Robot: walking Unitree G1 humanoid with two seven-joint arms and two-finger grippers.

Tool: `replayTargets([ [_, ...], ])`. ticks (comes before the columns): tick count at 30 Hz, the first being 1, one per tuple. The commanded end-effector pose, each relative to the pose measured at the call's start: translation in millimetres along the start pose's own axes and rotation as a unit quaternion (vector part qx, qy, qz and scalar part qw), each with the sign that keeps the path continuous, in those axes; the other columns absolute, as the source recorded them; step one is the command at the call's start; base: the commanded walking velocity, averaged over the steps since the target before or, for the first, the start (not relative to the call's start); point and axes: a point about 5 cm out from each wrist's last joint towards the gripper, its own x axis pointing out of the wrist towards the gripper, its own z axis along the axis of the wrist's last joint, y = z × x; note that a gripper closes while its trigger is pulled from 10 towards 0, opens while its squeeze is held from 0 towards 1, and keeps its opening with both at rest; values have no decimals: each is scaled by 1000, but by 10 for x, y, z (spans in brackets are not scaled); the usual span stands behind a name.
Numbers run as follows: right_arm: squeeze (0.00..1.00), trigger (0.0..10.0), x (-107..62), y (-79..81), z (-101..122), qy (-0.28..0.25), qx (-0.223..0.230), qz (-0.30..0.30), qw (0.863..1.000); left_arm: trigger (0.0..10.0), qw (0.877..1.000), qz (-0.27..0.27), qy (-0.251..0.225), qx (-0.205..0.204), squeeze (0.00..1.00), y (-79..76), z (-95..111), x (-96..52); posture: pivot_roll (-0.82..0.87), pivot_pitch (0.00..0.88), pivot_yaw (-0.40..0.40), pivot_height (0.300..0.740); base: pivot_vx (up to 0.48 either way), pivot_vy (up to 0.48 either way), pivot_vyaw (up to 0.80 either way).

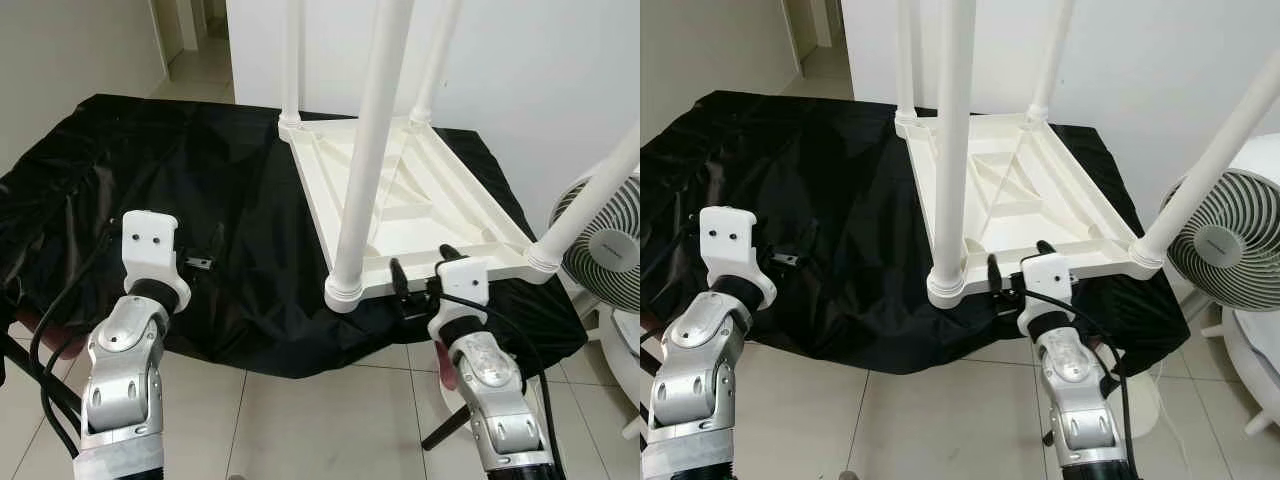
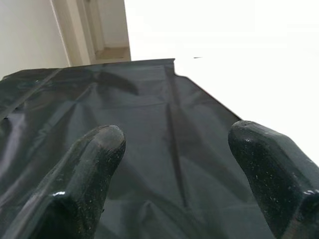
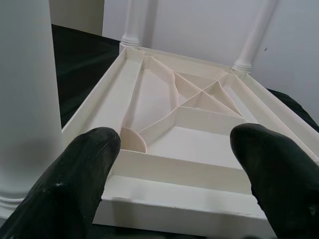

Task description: Building children table

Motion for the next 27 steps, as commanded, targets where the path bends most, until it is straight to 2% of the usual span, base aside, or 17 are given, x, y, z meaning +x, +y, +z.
replayTargets([
  [1,0,10000,31,-1,2,-3,-1,-3,1000,10000,997,79,-2,9,0,76,24,1,-81,35,-16,740,0,0,0],
  [9,0,10000,113,22,52,-13,2,3,1000,10000,997,74,2,19,0,67,17,34,-69,50,-19,740,0,0,0],
  [11,0,10000,103,36,38,-12,-3,12,1000,10000,997,66,19,26,0,42,8,31,-64,53,-12,740,0,0,0],
  [19,0,10000,-7,-46,-21,3,-15,-12,1000,10000,998,51,4,24,0,143,181,119,-70,74,-9,740,0,0,0],
  [21,0,10000,-53,-94,-30,6,-16,-21,1000,10000,997,-83,4,1,0,-17,262,40,-80,70,7,740,0,0,0],
  [23,0,10000,-56,-125,-31,6,-15,-29,999,10000,985,-172,7,-10,0,-145,272,-49,-81,76,12,740,0,0,0],
  [24,0,10000,-56,-125,-31,6,-15,-29,999,10000,985,-172,7,-10,0,-145,272,-49,-81,76,12,740,0,0,0],
  [25,0,10000,-33,-140,-28,4,-14,-35,999,10000,979,-204,14,-5,0,-196,245,-80,-81,76,12,740,0,0,0],
  [27,0,10000,-12,-150,-18,2,-14,-35,999,10000,979,-205,15,-1,0,-213,246,-49,-73,70,8,740,0,0,0],
])
